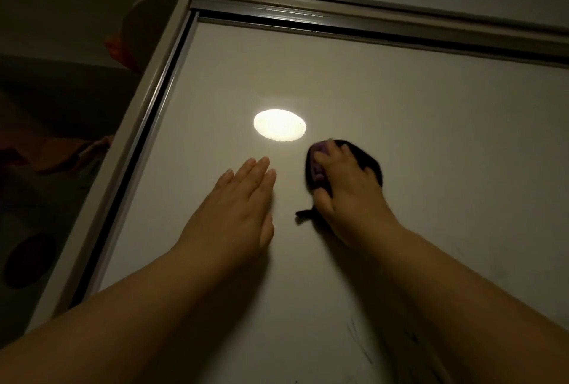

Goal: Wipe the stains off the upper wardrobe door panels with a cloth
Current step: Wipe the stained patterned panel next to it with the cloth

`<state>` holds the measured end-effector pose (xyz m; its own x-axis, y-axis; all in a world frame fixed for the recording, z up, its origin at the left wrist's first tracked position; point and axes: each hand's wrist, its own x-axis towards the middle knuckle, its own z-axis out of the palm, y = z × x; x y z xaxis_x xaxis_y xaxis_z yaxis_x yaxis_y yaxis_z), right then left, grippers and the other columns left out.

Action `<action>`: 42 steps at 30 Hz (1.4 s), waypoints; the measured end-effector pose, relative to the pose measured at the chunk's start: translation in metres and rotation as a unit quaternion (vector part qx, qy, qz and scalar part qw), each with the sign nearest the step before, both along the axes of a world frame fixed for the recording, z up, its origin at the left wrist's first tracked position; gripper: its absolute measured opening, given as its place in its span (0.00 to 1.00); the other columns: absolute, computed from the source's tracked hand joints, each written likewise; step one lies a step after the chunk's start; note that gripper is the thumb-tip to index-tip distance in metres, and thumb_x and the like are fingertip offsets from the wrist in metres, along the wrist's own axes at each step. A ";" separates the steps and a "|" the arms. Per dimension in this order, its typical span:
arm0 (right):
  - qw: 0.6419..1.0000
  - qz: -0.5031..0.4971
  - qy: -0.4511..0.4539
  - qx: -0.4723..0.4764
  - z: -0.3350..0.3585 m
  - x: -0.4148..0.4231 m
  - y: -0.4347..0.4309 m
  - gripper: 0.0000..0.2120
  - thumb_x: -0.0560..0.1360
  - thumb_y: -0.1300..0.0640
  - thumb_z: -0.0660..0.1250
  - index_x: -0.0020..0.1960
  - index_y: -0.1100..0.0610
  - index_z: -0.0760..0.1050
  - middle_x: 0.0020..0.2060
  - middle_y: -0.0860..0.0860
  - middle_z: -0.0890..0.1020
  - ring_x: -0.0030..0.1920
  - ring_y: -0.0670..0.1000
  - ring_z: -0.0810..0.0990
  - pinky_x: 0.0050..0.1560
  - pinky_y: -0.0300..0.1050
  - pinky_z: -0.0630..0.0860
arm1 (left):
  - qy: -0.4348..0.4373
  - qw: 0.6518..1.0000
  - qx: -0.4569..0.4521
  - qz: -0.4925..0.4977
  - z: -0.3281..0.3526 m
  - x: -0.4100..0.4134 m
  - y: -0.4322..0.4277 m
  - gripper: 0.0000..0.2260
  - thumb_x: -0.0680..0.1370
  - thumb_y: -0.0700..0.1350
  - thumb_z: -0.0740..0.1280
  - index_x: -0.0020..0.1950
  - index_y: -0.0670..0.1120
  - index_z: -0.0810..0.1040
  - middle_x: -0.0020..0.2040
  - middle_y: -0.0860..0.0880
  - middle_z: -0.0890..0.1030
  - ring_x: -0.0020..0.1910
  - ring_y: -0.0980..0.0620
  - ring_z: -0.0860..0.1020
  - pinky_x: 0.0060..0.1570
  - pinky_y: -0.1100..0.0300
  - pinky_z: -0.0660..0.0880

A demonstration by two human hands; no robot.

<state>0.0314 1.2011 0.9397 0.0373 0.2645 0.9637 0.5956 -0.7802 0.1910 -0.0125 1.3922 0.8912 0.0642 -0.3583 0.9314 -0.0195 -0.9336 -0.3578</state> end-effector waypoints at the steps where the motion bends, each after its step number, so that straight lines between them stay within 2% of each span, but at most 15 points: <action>1: 0.999 0.002 -0.004 -0.032 -0.011 0.001 0.002 0.30 0.73 0.54 0.62 0.73 0.47 0.57 0.76 0.47 0.53 0.75 0.50 0.49 0.71 0.57 0.49 | -0.003 1.000 -0.002 -0.001 -0.001 0.001 -0.003 0.26 0.73 0.49 0.52 0.68 0.37 0.68 0.68 0.37 0.68 0.66 0.39 0.67 0.63 0.42 0.57; 6: 0.981 -0.030 -0.043 -0.189 -0.081 0.009 -0.033 0.30 0.71 0.46 0.58 0.72 0.47 0.57 0.75 0.48 0.57 0.74 0.50 0.52 0.69 0.56 0.55 | 0.002 1.000 0.003 -0.015 -0.009 0.006 -0.015 0.27 0.73 0.48 0.53 0.68 0.37 0.68 0.69 0.37 0.67 0.67 0.39 0.66 0.63 0.41 0.58; 8: 0.978 -0.039 -0.034 -0.203 -0.087 0.012 -0.064 0.30 0.70 0.46 0.58 0.72 0.46 0.58 0.74 0.46 0.56 0.74 0.50 0.54 0.68 0.55 0.56 | 0.006 1.000 0.012 -0.017 -0.012 0.007 -0.019 0.27 0.73 0.49 0.53 0.68 0.37 0.68 0.69 0.37 0.67 0.67 0.39 0.66 0.63 0.40 0.60; 10: 0.989 -0.030 -0.006 -0.147 -0.078 0.013 -0.094 0.31 0.68 0.46 0.58 0.71 0.45 0.59 0.73 0.45 0.56 0.74 0.49 0.54 0.67 0.55 0.58 | 0.008 0.999 0.025 -0.023 -0.014 0.010 -0.022 0.27 0.73 0.49 0.53 0.67 0.37 0.69 0.68 0.37 0.68 0.66 0.39 0.67 0.62 0.39 0.61; 12: 0.999 -0.012 0.015 -0.043 -0.056 0.010 -0.112 0.31 0.68 0.45 0.56 0.72 0.46 0.60 0.74 0.45 0.56 0.73 0.48 0.53 0.69 0.58 0.58 | 0.011 0.999 0.029 -0.032 -0.011 0.014 -0.024 0.26 0.73 0.48 0.53 0.67 0.36 0.69 0.68 0.37 0.69 0.66 0.39 0.68 0.62 0.39 0.61; 16: 0.995 -0.021 0.033 0.090 -0.014 0.009 -0.089 0.28 0.74 0.55 0.60 0.73 0.49 0.57 0.76 0.49 0.53 0.75 0.49 0.48 0.73 0.56 0.48 | 0.020 0.998 0.024 -0.055 -0.003 0.023 -0.034 0.26 0.73 0.49 0.52 0.68 0.37 0.68 0.69 0.38 0.68 0.67 0.40 0.66 0.64 0.43 0.59; 18: 0.995 -0.014 0.026 0.096 -0.015 0.008 -0.063 0.29 0.75 0.56 0.60 0.73 0.49 0.56 0.76 0.48 0.52 0.75 0.49 0.47 0.73 0.55 0.46 | 0.024 0.997 0.025 -0.073 -0.001 0.025 -0.040 0.26 0.74 0.49 0.52 0.69 0.38 0.67 0.69 0.38 0.67 0.68 0.40 0.66 0.64 0.43 0.59; 21: 0.999 -0.004 0.020 0.031 -0.047 0.006 -0.040 0.29 0.74 0.54 0.60 0.74 0.47 0.55 0.76 0.46 0.52 0.75 0.47 0.46 0.72 0.54 0.45 | 0.015 0.995 0.034 -0.092 -0.001 0.026 -0.046 0.26 0.74 0.49 0.52 0.69 0.38 0.67 0.69 0.38 0.67 0.68 0.40 0.65 0.64 0.43 0.58; 24: 0.998 -0.011 0.022 -0.053 -0.082 0.001 -0.052 0.31 0.71 0.46 0.54 0.73 0.45 0.55 0.75 0.45 0.52 0.74 0.45 0.46 0.70 0.52 0.47 | 0.009 0.994 0.035 -0.105 -0.004 0.027 -0.052 0.26 0.74 0.49 0.52 0.68 0.37 0.68 0.69 0.37 0.67 0.67 0.39 0.66 0.64 0.43 0.58; 27: 0.996 -0.003 0.032 -0.079 -0.095 0.001 -0.087 0.31 0.67 0.46 0.55 0.71 0.44 0.57 0.73 0.44 0.54 0.74 0.47 0.50 0.69 0.52 0.51 | 0.004 0.993 0.045 -0.105 -0.011 0.027 -0.056 0.26 0.74 0.48 0.53 0.68 0.36 0.68 0.68 0.37 0.68 0.67 0.39 0.67 0.64 0.42 0.56; 31: 0.998 -0.012 0.033 0.043 -0.069 0.006 -0.136 0.30 0.70 0.51 0.59 0.72 0.47 0.60 0.73 0.46 0.58 0.73 0.52 0.56 0.70 0.52 0.54 | -0.004 0.993 0.058 -0.105 -0.010 0.022 -0.062 0.25 0.74 0.48 0.53 0.67 0.36 0.69 0.68 0.36 0.68 0.66 0.38 0.68 0.62 0.38 0.59; 33: 0.991 -0.026 0.061 0.119 -0.041 0.010 -0.144 0.28 0.75 0.55 0.60 0.73 0.50 0.57 0.75 0.48 0.55 0.74 0.53 0.53 0.72 0.54 0.51 | -0.010 0.992 0.063 -0.104 -0.006 0.021 -0.068 0.25 0.74 0.47 0.54 0.66 0.35 0.70 0.67 0.36 0.69 0.66 0.37 0.68 0.61 0.38 0.60; 35: 0.986 -0.032 0.057 0.151 -0.016 0.014 -0.135 0.27 0.76 0.56 0.58 0.74 0.50 0.55 0.76 0.50 0.53 0.74 0.53 0.50 0.72 0.54 0.48 | -0.014 0.992 0.063 -0.109 -0.002 0.019 -0.077 0.25 0.74 0.47 0.54 0.67 0.35 0.69 0.68 0.36 0.68 0.66 0.37 0.67 0.62 0.39 0.59; 38: 0.994 -0.018 0.028 0.104 -0.009 0.018 -0.108 0.28 0.75 0.55 0.59 0.73 0.48 0.55 0.76 0.48 0.52 0.75 0.50 0.47 0.72 0.53 0.45 | -0.023 0.991 0.055 -0.116 0.002 0.018 -0.097 0.26 0.74 0.48 0.54 0.68 0.36 0.68 0.69 0.37 0.66 0.68 0.38 0.65 0.64 0.40 0.57; 42: 0.997 -0.006 -0.002 -0.078 -0.061 0.020 -0.113 0.30 0.72 0.51 0.61 0.73 0.44 0.55 0.75 0.45 0.52 0.75 0.46 0.46 0.71 0.54 0.49 | -0.023 0.990 0.028 -0.134 0.004 0.020 -0.133 0.26 0.75 0.49 0.52 0.70 0.37 0.65 0.70 0.38 0.64 0.69 0.40 0.62 0.65 0.42 0.55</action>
